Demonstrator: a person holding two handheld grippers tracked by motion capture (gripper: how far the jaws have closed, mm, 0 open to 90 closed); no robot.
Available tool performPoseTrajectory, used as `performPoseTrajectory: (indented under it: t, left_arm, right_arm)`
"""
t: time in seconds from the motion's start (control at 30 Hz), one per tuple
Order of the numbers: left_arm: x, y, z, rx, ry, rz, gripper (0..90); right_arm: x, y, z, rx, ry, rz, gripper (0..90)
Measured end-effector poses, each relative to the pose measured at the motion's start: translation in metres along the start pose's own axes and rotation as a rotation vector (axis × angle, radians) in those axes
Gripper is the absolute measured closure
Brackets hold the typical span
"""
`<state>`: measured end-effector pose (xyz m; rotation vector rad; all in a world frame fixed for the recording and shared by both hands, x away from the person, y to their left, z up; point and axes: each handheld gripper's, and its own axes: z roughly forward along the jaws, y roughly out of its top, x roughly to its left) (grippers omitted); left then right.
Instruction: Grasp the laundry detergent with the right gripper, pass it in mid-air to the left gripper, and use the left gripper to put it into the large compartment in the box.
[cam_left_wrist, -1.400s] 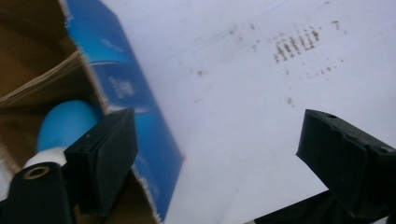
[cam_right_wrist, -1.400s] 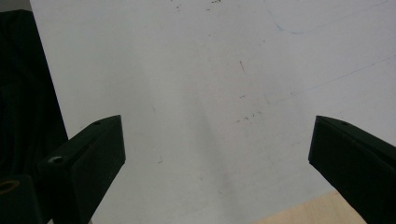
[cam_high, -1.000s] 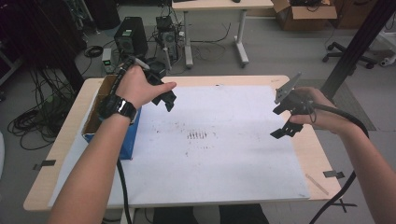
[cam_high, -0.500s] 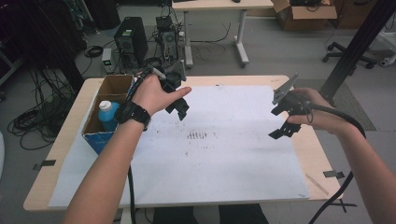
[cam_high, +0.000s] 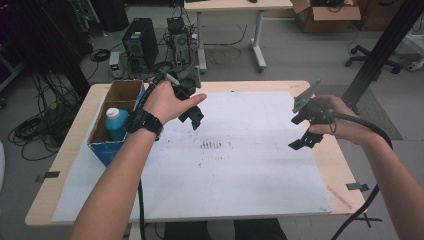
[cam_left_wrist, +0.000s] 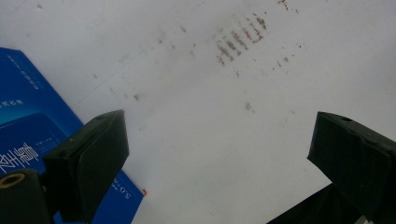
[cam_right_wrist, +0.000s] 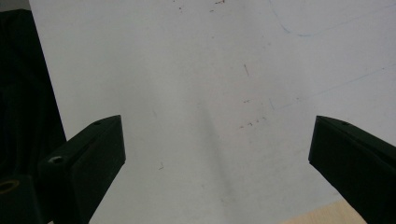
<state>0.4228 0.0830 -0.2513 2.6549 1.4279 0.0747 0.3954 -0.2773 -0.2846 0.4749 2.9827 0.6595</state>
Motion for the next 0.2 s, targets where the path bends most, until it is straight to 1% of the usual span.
performPoseTrajectory:
  t: [0.2]
  left_arm:
    - [-0.0017, 0.0007, -0.0004, 0.007, 0.001, 0.013, 5.4]
  right_arm:
    - [0.0008, -0.0003, -0.0013, 0.0, 0.001, -0.002, 3.9]
